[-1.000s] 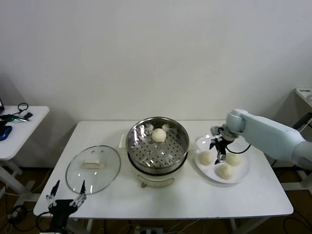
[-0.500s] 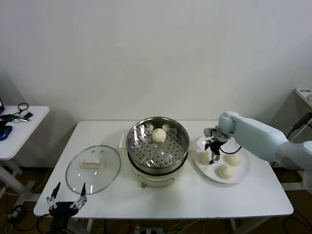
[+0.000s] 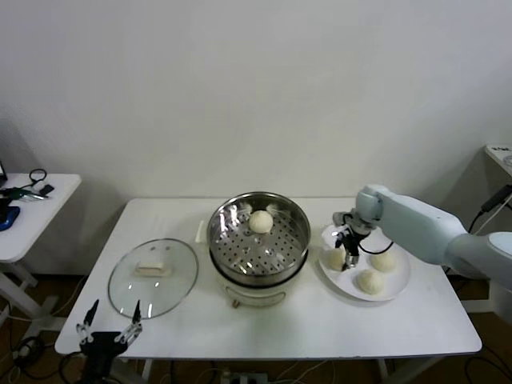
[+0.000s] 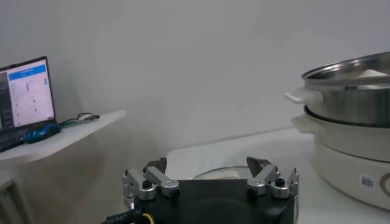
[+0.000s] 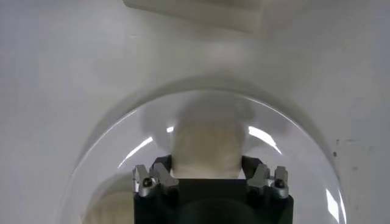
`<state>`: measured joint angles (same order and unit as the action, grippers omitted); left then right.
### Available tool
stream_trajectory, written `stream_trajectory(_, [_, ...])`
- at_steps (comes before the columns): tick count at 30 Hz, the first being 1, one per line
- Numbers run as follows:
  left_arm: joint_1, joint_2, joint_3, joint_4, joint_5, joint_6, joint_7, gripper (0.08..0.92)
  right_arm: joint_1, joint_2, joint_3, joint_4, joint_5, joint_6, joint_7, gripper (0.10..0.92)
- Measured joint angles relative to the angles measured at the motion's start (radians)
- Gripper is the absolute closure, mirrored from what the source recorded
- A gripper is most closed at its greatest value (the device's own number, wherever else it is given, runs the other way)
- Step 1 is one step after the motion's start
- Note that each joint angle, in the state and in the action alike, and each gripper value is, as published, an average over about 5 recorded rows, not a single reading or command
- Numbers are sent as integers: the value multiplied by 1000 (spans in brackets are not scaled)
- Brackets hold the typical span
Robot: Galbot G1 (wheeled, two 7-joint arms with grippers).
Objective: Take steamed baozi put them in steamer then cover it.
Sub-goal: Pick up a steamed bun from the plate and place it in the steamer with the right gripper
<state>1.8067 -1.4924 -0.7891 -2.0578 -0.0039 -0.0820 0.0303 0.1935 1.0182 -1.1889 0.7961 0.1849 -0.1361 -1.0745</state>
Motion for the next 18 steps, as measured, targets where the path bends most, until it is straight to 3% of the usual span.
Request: stream_trajectory(18, [-4,-1,7,-1,4,1,0,177,262,-33,-165,88,214,-2,1,304])
